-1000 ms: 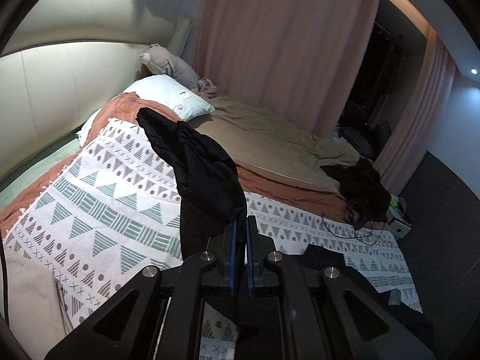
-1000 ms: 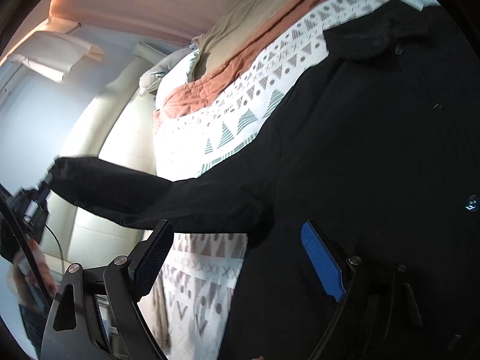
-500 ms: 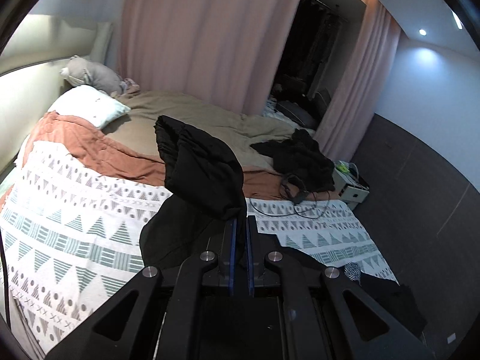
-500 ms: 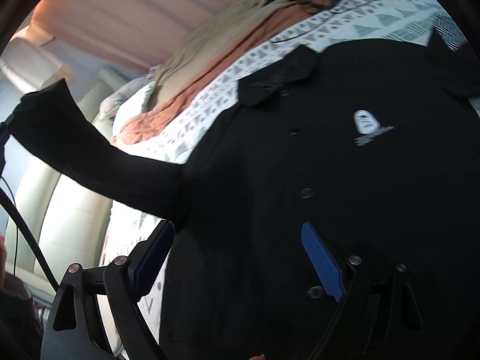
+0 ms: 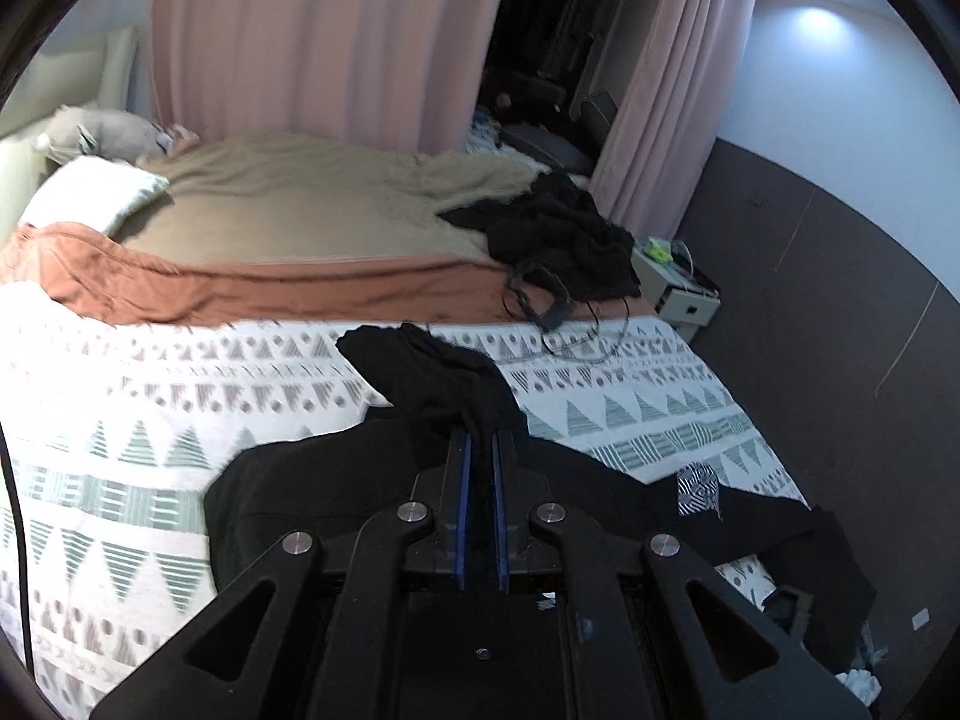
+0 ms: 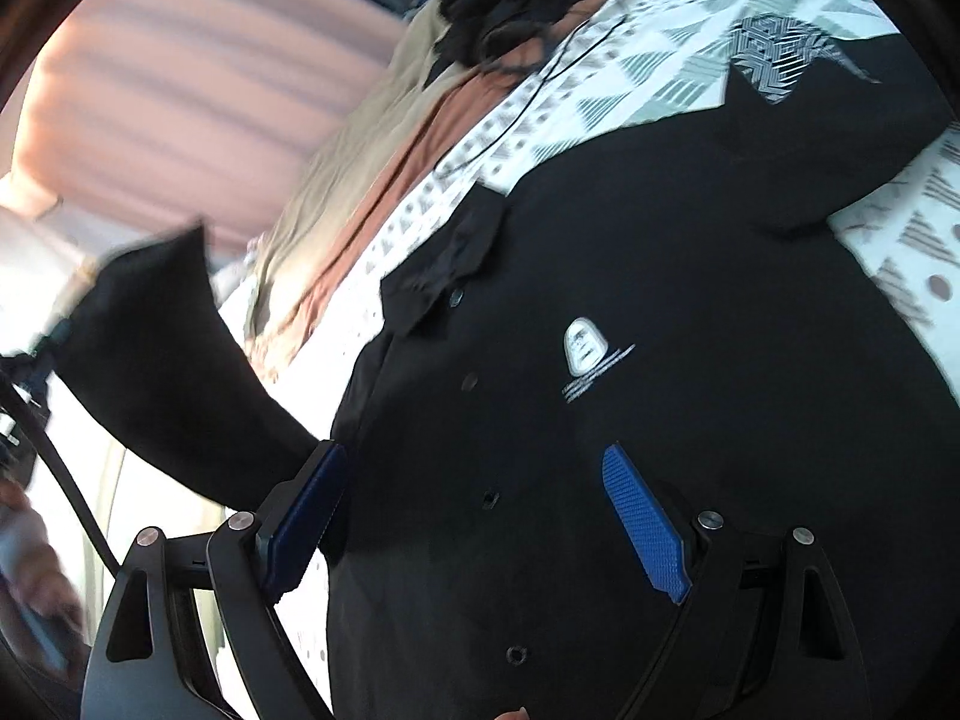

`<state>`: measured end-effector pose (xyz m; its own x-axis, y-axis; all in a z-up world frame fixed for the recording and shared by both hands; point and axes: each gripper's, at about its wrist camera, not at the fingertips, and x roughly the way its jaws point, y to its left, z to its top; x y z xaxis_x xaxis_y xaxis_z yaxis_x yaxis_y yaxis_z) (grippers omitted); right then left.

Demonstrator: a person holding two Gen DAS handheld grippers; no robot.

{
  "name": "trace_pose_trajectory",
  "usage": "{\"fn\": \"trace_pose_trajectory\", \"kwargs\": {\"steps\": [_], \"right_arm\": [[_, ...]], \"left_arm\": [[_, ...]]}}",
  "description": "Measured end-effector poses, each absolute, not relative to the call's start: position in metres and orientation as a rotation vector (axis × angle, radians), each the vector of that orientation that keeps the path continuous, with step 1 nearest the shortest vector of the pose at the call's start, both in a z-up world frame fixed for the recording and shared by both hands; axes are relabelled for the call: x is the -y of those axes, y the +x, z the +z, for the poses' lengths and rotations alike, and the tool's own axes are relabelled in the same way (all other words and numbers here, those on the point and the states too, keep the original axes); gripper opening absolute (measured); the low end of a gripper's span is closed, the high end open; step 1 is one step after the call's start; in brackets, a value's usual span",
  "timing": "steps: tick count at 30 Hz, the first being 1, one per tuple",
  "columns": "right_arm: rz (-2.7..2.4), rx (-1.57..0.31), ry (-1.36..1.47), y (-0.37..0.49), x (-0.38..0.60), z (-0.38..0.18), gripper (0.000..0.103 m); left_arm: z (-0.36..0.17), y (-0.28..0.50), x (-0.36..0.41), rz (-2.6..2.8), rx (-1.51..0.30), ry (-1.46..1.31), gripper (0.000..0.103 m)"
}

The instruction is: Fold large clothes

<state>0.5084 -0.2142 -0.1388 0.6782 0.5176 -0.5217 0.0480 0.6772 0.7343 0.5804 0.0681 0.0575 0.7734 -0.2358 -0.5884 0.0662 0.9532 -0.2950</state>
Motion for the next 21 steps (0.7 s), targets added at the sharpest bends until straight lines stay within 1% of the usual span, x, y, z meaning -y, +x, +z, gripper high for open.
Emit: {"fn": "trace_pose_trajectory", "kwargs": {"steps": [5,10,12,17,18,20,21], "right_arm": [[0.254,-0.780,0.849,0.501,0.238,-0.142,0.086],[0.162,-0.794,0.893,0.504,0.251,-0.155,0.086],[0.148,-0.795,0.914,0.504,0.255,-0.156,0.086],[0.126,-0.782,0.928,0.504,0.263,-0.156,0.086],[0.122,-0.780,0.927,0.504,0.263,-0.156,0.086],[0.119,-0.781,0.928,0.504,0.263,-0.158,0.086],[0.120,-0.783,0.931,0.504,0.262,-0.159,0.086]], "left_arm": [[0.019,0.609,-0.021,-0.222,-0.742,-0.235,0.009],[-0.013,0.617,0.018,-0.247,-0.781,-0.190,0.009],[-0.026,0.619,0.024,-0.277,-0.798,-0.208,0.012],[-0.047,0.620,0.027,-0.296,-0.833,-0.241,0.013],[-0.047,0.619,0.026,-0.288,-0.831,-0.242,0.016],[-0.048,0.617,0.022,-0.282,-0.829,-0.259,0.050],[-0.047,0.616,0.019,-0.287,-0.822,-0.273,0.098]]}}
